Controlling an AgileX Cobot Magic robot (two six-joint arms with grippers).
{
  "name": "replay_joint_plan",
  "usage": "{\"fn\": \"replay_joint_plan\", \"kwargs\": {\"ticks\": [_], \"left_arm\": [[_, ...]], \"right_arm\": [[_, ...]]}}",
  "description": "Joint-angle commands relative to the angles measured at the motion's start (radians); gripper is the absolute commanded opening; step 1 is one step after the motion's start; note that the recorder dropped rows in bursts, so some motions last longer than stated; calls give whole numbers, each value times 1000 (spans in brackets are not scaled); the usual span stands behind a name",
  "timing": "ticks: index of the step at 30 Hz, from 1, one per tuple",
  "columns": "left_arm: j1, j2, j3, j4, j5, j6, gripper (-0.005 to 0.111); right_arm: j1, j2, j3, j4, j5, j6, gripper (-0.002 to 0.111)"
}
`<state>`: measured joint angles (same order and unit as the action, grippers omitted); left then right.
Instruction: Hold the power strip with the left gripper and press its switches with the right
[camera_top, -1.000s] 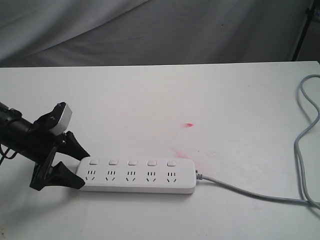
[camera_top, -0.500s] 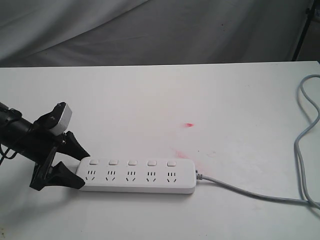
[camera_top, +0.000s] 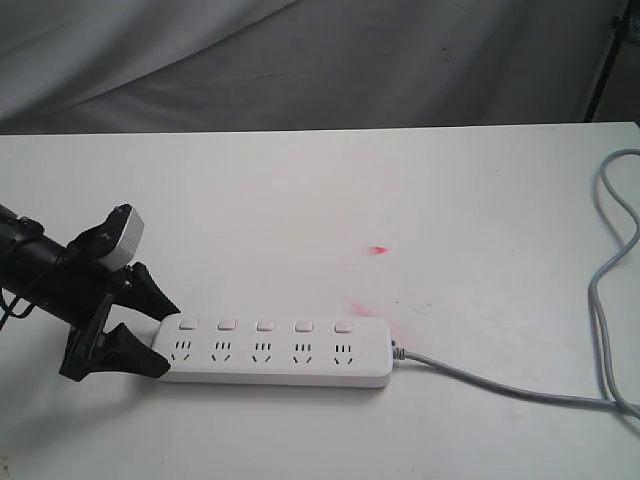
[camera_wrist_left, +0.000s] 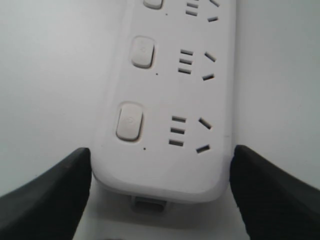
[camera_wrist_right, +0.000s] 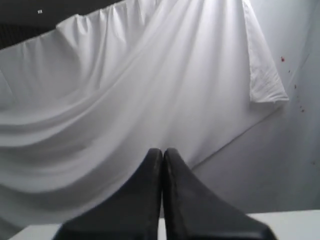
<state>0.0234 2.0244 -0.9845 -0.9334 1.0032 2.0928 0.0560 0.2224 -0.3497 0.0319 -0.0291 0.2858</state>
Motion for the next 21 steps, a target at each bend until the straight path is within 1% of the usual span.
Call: {"fn": "replay_joint_plan", "kwargs": {"ticks": [1, 4, 7, 10, 12, 15, 17, 19, 21], "left_arm": [[-5, 1, -4, 2, -10, 2, 23], [-5, 1, -4, 2, -10, 2, 23], [-5, 1, -4, 2, -10, 2, 23], [-5, 1, -4, 2, -10, 2, 23], [-5, 1, -4, 2, -10, 2, 23], [-5, 1, -4, 2, -10, 2, 23], [-5, 1, -4, 2, -10, 2, 23], [-5, 1, -4, 2, -10, 2, 23], [-5, 1, -4, 2, -10, 2, 23]], "right_arm": [[51, 201, -164, -23, 135, -49, 0], [91, 340, -285, -23, 195, -106, 0], [121, 472, -414, -23, 253, -211, 0], [133, 598, -573, -23, 398, -304, 0], [133, 680, -678, -23, 531, -390, 0], [133, 784, -795, -2, 692, -530, 0], [133, 843, -849, 33, 750, -634, 0], [133, 881, -876, 98, 758, -744, 0], [133, 917, -886, 199, 753, -905, 0]]}}
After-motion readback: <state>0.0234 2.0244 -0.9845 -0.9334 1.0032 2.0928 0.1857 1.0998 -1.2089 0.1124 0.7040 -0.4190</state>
